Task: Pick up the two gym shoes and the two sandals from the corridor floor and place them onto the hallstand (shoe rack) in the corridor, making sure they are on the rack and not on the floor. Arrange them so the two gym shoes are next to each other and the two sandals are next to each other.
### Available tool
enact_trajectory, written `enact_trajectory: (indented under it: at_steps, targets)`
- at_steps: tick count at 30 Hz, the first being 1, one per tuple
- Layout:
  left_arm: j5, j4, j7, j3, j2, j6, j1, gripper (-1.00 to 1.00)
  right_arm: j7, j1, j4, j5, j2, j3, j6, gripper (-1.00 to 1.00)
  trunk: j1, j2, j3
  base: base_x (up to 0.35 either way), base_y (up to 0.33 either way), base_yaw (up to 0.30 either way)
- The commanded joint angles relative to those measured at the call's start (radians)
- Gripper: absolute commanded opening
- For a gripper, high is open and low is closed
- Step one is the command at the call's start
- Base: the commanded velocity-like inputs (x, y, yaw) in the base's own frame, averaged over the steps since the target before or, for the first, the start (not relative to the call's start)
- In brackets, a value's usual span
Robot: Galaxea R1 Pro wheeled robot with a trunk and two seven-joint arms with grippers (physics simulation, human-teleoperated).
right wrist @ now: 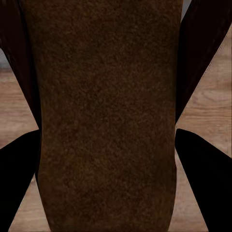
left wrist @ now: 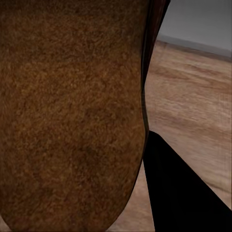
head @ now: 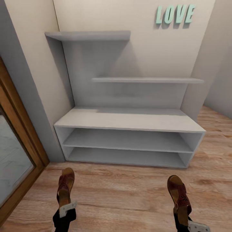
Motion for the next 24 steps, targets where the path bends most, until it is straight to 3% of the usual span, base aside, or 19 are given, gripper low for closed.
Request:
enact_trajectory:
  at_steps: [1,8,11,12,13,17,20,24]
  targets:
    - [0.002,0.000,-0.002,0.002,-0.001,-0.003,-0.001,-1.00,0.007,-0.001,0.000,0.007,0.001,-0.009,-0.003,-1.00,0.000,0.000,-0.001,0.195,0.127,0.001]
    - [0.002,-0.002,-0.002,0.002,0.001,-0.002,-0.001,-1.00,0.007,-0.001,-0.001,0.006,0.003,-0.009,-0.003,-1.00,0.000,0.000,-0.001,0.064,0.030,0.000]
    - [-0.007,0.001,-0.006,-0.006,-0.005,0.023,-0.010,-1.00,-0.017,-0.001,-0.005,0.004,-0.006,-0.030,-0.002,-1.00,0.000,0.000,-0.001,0.005,0.002,0.000]
    - [-0.010,0.002,-0.006,-0.008,-0.005,0.058,-0.013,-1.00,-0.031,-0.001,-0.007,-0.002,-0.014,-0.070,-0.001,-1.00,0.000,0.000,-0.001,0.002,0.001,0.000]
    - [-0.016,-0.012,-0.008,-0.010,-0.004,0.199,-0.044,-1.00,-0.040,-0.001,-0.012,-0.019,-0.069,-0.238,0.001,-1.00,0.000,0.000,-0.001,0.000,0.000,0.000]
    - [-0.019,-0.012,-0.013,-0.011,-0.005,0.310,-0.124,-1.00,-0.033,-0.001,-0.033,-0.026,-0.139,-0.352,0.016,-1.00,0.000,0.000,-0.001,0.000,0.000,0.000]
    - [-0.021,-0.009,-0.014,-0.015,-0.009,0.358,-0.175,-1.00,-0.031,-0.001,-0.050,-0.039,-0.177,-0.401,0.052,-1.00,0.000,0.000,-0.001,0.000,0.000,0.000]
    - [-0.040,-0.008,-0.012,-0.048,-0.011,0.433,-0.252,-1.00,-0.029,-0.001,-0.071,-0.075,-0.228,-0.473,0.145,-1.00,0.000,0.000,-0.001,0.000,0.000,0.000]
